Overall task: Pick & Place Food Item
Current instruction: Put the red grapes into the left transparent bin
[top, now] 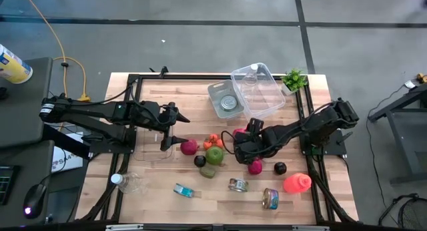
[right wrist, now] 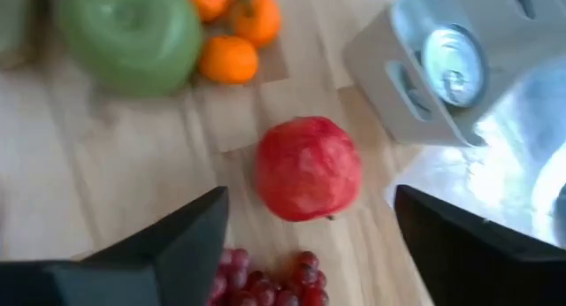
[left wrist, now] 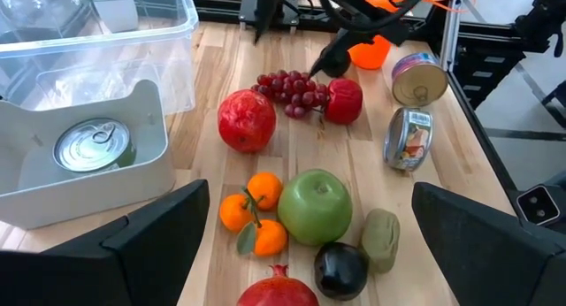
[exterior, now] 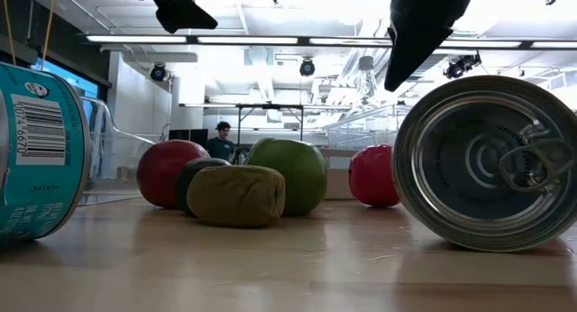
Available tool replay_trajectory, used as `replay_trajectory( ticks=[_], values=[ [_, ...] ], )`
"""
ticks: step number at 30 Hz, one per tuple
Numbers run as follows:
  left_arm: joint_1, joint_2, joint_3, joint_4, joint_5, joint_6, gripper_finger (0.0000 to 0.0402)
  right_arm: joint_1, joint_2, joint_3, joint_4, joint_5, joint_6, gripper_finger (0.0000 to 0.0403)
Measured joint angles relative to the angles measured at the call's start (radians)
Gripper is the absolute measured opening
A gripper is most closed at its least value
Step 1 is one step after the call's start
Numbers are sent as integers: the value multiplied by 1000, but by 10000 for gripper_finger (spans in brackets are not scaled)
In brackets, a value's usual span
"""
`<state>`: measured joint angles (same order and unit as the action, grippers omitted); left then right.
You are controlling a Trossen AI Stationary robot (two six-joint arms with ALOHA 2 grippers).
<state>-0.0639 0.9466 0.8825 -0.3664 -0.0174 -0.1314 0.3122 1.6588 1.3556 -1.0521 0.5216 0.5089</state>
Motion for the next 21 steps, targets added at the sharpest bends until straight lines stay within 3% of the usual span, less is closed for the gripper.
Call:
replay_trajectory(
  ticks=[7, 11, 14, 21],
  values=[
    [0, 0, 0, 0, 0, 4, 385, 12, 1, 0, -97, 21, 134, 396],
    [0, 5, 0, 1, 0, -19, 385, 69, 1, 0, -231, -77, 328, 388],
    [0, 17, -2, -1, 0, -19, 385, 138, 1, 0, -323, -76, 456, 381],
    [0, 76, -2, 0, 0, -16, 385, 233, 1, -92, -280, -91, 566, 376]
  ],
)
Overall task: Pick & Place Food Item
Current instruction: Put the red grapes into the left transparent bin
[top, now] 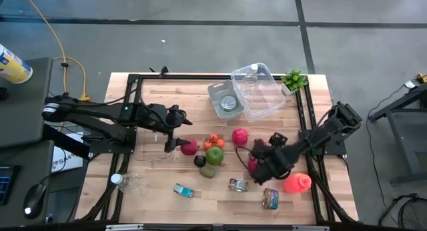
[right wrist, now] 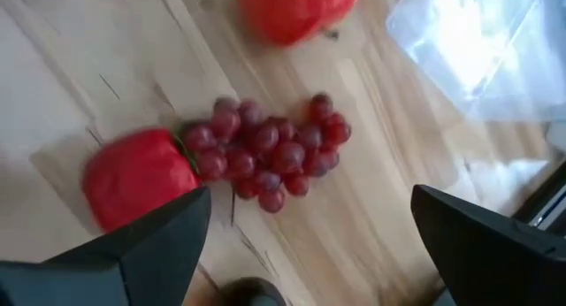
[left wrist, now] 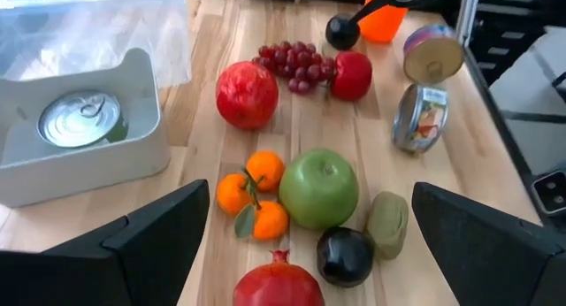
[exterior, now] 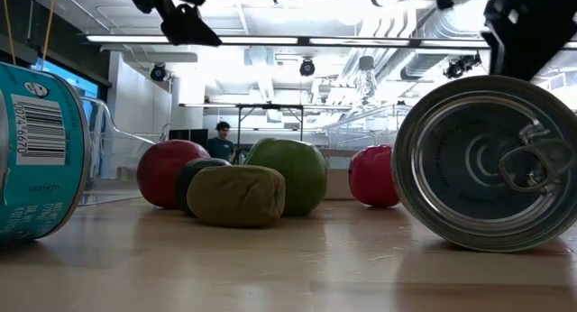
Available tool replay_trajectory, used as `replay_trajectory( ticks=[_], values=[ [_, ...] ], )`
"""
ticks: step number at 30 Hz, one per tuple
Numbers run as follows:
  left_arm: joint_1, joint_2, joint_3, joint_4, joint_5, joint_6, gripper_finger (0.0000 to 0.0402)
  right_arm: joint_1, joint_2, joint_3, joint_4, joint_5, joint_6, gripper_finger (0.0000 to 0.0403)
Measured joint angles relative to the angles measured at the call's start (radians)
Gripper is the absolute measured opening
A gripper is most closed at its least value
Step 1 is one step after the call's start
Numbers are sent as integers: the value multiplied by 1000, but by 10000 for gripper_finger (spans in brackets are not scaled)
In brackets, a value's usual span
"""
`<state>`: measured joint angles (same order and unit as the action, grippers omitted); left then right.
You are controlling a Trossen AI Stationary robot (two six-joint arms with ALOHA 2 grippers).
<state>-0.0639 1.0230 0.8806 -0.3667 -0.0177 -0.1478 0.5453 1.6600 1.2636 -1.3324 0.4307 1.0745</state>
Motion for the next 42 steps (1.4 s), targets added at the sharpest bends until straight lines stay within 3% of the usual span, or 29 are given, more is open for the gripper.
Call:
replay_trajectory(
  ticks=[11, 20, 23, 27, 35, 42],
  values=[
    [1, 18, 0, 116, -3, 43, 385, -60, 0, -220, 261, -39, -79, 376],
    [-5, 18, 0, 114, 4, 20, 385, -149, 0, -277, 359, -51, -160, 362],
    [-5, 18, 0, 113, 4, 20, 385, -173, 0, -283, 379, -66, -181, 324],
    [-5, 18, 0, 113, 4, 20, 385, -193, 0, -283, 379, -67, -190, 243],
    [-5, 18, 0, 113, 3, 19, 385, -184, 0, -283, 359, -2, -235, 25],
    [-5, 19, 0, 134, 3, 7, 385, -139, -1, -264, 314, 39, -179, 8]
  ],
)
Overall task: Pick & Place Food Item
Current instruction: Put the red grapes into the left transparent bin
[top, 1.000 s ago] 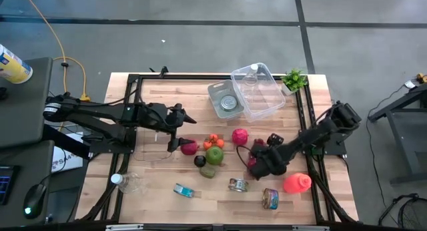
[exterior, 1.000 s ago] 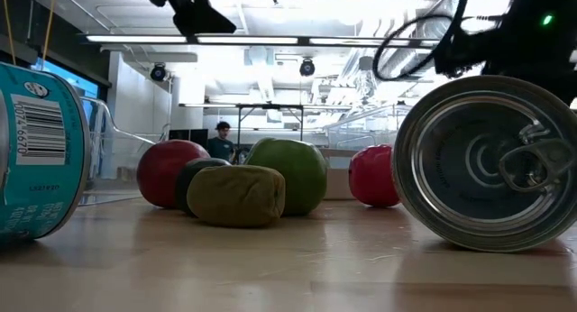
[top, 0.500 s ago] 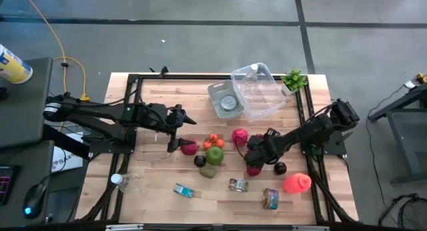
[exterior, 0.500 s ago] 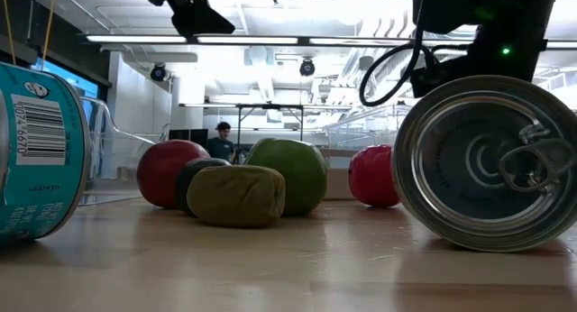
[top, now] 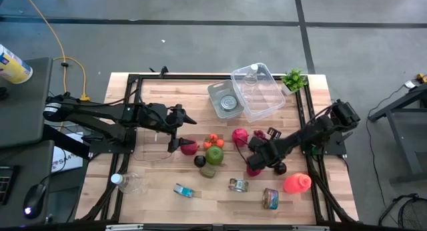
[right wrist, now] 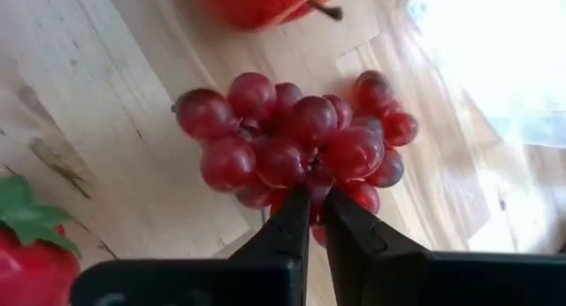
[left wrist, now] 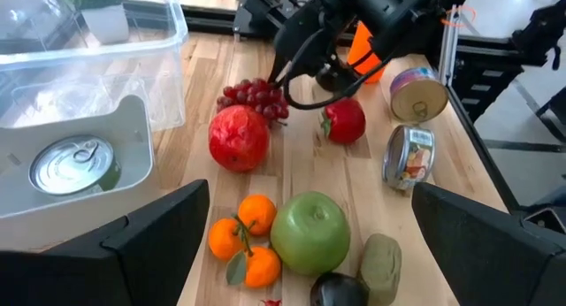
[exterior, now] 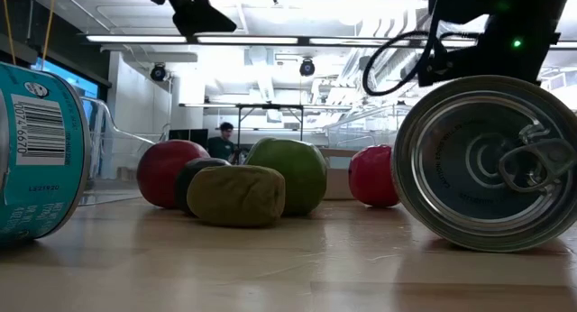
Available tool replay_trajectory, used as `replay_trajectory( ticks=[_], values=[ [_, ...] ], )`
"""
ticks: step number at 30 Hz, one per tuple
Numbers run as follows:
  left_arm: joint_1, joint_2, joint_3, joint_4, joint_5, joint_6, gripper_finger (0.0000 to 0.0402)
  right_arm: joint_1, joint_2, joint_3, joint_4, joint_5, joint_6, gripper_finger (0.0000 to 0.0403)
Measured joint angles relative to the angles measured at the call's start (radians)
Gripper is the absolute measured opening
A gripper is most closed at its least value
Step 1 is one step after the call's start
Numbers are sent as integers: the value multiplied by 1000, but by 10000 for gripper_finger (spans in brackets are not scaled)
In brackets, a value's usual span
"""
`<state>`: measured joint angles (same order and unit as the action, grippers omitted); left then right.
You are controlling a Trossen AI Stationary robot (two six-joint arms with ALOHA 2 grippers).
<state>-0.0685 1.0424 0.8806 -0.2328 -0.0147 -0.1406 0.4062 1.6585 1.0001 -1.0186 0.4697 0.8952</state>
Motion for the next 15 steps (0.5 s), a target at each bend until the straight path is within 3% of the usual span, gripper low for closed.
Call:
replay_trajectory(
  ticks=[7, 15],
  values=[
    [0, 0, 1, 60, -1, 9, 385, 46, 0, 65, -52, 79, 23, 3],
    [-1, 0, 1, 51, -15, 266, 385, 89, 0, 182, -136, 191, 24, 3]
  ],
)
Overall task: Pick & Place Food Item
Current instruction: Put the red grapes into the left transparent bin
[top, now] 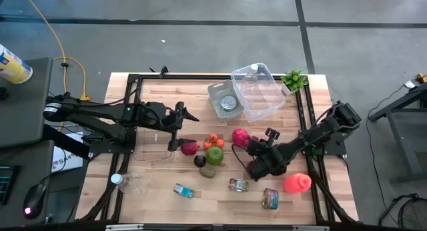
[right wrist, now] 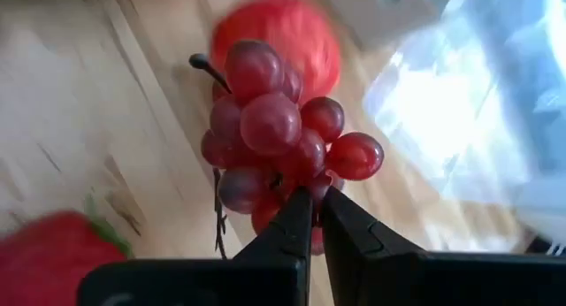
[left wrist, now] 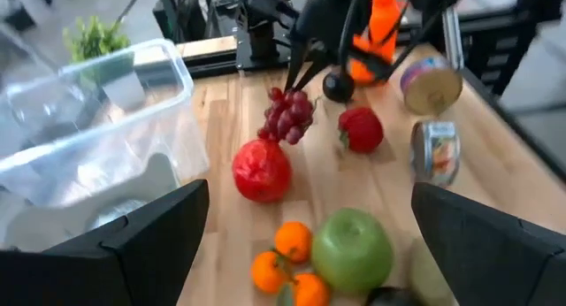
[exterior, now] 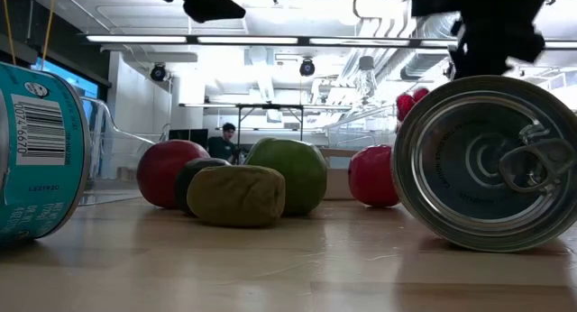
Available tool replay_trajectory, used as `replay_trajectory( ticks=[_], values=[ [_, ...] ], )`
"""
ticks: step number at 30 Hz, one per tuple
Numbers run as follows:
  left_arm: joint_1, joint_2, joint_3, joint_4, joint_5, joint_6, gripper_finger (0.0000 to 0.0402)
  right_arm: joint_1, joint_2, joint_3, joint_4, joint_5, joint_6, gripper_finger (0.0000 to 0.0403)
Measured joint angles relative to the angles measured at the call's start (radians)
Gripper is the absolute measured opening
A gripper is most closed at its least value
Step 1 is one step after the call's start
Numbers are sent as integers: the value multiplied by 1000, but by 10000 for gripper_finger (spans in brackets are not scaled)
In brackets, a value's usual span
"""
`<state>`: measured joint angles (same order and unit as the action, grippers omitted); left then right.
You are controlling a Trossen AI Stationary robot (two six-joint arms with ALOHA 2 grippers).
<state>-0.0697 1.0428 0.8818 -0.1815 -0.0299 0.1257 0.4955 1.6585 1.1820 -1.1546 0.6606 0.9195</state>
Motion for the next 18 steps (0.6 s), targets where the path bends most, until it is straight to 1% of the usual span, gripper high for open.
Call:
replay_trajectory(
  ticks=[6, 10, 12, 15, 17, 18],
  values=[
    [-40, 21, 0, -6, 0, 122, 385, 24, 0, 71, 21, 130, -21, 3],
    [-84, 66, 0, -5, -8, 164, 385, 35, 0, 77, 133, 211, -96, 3],
    [-105, 95, 0, 3, -67, 174, 385, 35, 0, 77, 182, 246, -146, 3],
    [-131, 131, 0, 35, -208, 181, 385, 33, 0, 77, 233, 259, -214, 3],
    [-140, 149, 0, 62, -263, 216, 385, 33, 0, 77, 263, 283, -245, 3],
    [-144, 157, 0, 73, -271, 232, 385, 33, 0, 77, 285, 297, -266, 3]
  ],
)
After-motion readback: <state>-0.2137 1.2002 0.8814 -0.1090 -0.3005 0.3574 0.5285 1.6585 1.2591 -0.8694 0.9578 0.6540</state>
